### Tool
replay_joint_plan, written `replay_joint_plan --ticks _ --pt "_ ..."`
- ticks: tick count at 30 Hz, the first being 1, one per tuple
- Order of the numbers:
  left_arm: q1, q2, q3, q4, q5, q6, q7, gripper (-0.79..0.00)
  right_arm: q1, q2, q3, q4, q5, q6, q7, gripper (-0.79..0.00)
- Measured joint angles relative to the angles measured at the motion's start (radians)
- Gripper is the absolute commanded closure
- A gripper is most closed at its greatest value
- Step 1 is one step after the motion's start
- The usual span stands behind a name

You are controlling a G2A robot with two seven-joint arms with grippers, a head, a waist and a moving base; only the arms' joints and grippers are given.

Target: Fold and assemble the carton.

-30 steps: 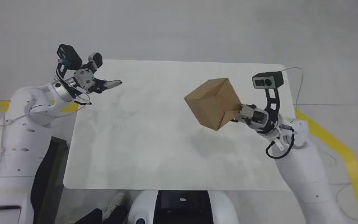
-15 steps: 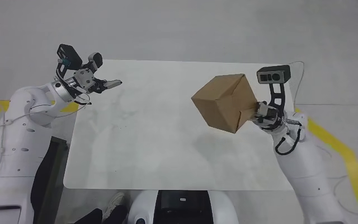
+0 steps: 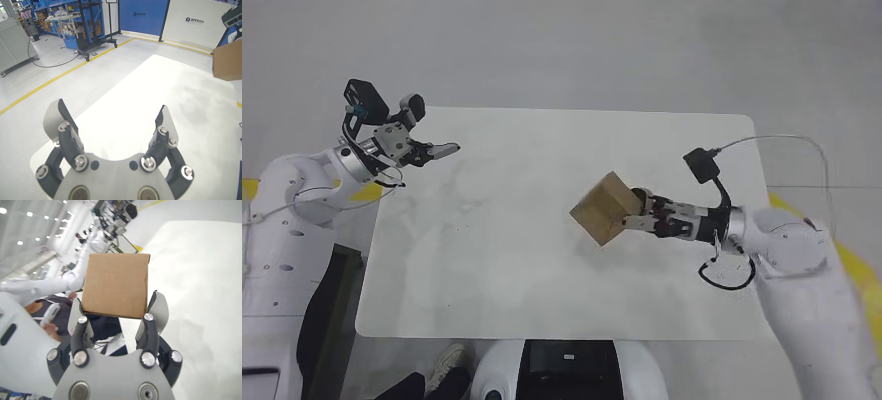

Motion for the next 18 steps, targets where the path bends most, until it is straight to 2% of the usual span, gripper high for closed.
replay_joint_plan --ticks 5,12,18 --pt "0.0 0.0 0.0 0.0 0.0 0.0 0.0 -0.785 -0.053 0.009 0.005 -0.039 -0.281 0.037 -0.088 0.0" --pt "0.0 0.0 0.0 0.0 0.0 0.0 0.0 -0.785 -0.061 0.009 -0.071 -0.037 -0.626 0.074 -0.201 0.0" --pt "0.0 0.0 0.0 0.0 0.0 0.0 0.0 -0.785 -0.073 0.004 -0.13 -0.018 -0.821 0.127 -0.326 0.0"
